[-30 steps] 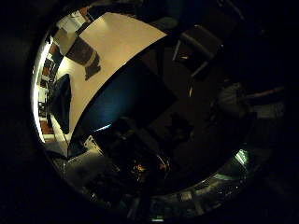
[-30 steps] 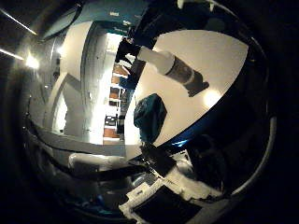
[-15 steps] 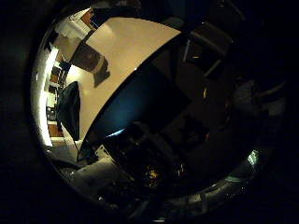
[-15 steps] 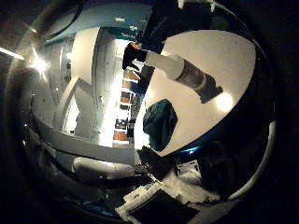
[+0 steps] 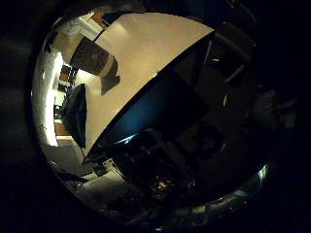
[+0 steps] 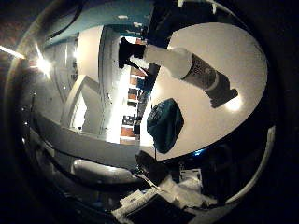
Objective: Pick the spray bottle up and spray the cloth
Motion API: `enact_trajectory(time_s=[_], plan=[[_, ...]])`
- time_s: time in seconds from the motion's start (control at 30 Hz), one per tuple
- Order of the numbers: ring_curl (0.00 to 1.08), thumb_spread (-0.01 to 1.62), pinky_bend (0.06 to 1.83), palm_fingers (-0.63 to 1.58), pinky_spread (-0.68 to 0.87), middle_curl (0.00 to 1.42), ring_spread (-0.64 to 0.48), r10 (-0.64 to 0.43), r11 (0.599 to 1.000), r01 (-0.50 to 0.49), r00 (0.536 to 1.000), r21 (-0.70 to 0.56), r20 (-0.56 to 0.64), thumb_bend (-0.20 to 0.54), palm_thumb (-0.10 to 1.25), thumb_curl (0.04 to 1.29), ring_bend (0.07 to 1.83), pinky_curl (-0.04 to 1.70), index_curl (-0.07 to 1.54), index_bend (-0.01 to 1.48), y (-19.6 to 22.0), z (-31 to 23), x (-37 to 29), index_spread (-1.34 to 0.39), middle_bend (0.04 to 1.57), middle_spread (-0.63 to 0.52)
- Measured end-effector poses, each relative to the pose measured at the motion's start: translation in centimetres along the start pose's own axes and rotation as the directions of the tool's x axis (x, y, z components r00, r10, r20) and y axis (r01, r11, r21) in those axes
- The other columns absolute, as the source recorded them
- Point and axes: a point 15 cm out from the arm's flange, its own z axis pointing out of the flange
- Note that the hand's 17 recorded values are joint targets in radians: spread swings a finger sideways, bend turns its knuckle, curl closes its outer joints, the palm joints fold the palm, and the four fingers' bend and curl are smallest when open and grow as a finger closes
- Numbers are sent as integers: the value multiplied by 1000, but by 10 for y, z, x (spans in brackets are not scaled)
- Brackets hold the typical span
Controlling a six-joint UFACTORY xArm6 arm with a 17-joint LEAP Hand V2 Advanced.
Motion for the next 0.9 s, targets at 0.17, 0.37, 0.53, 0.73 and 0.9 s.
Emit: enact_trajectory(time_s=[0.17,0.37,0.53,0.73,0.9], plan=[[263,962,823,29,443,344,257,-12,1000,12,1000,-8,4,-28,435,294,417,53,262,154,-9,7,3,-203,285,193],[259,961,814,24,440,344,266,-27,1000,27,999,-10,20,-29,435,296,416,50,265,156,-16,13,7,-203,289,194],[251,965,797,19,440,343,280,-56,998,56,996,-1,66,-28,447,298,401,48,270,159,-21,26,7,-203,293,200],[245,958,752,2,441,337,307,-59,998,59,993,1,101,-29,448,298,373,46,282,167,-32,38,12,-202,280,223],[238,965,671,-6,437,335,331,-68,998,67,988,6,139,-28,454,297,343,42,291,169,-45,53,4,-193,282,229]])
